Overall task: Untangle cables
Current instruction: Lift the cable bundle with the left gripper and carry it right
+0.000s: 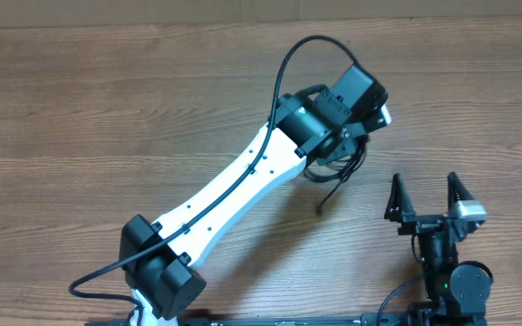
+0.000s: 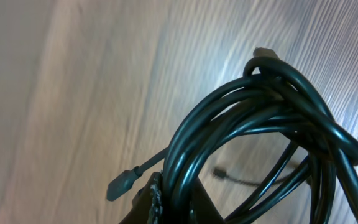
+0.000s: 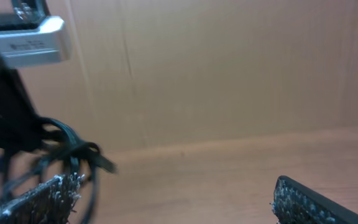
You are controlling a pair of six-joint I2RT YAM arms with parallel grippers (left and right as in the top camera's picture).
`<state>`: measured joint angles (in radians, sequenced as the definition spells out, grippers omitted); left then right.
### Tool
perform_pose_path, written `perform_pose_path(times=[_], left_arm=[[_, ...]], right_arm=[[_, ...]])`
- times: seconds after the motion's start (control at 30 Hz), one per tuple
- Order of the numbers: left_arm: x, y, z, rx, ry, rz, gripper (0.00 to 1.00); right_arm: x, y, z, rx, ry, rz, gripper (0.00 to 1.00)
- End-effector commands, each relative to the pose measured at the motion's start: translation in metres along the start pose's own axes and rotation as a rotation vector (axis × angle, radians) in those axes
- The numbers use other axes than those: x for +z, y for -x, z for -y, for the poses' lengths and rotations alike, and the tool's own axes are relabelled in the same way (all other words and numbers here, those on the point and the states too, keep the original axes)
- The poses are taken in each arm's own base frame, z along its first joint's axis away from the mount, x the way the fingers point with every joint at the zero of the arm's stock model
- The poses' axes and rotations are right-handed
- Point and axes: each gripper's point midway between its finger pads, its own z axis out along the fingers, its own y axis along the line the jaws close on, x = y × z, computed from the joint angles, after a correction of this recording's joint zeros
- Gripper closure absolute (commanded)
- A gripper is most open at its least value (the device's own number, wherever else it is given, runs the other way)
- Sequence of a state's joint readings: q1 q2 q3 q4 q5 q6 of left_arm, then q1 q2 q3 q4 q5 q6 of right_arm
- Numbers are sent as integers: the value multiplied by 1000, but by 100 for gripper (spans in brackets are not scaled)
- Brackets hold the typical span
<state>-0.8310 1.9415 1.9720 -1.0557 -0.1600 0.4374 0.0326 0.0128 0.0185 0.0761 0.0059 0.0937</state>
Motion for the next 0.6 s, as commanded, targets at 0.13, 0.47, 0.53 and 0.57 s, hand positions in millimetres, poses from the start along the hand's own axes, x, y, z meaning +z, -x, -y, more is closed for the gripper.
perform_pose_path(times=[0.13,0.47,0.53,0.57], left_arm=[[-46,40,-12,60,-29,210,96],[-51,50,8,180,-149,294,96],[-54,53,16,218,-189,326,96],[-56,56,20,238,-213,346,96]], right_arm=[[-8,32,-12,279,31,-23,0],[-53,88,-30,446,-19,-267,0],[-55,93,-37,452,-1,-321,0],[-55,95,-41,456,14,-343,0]])
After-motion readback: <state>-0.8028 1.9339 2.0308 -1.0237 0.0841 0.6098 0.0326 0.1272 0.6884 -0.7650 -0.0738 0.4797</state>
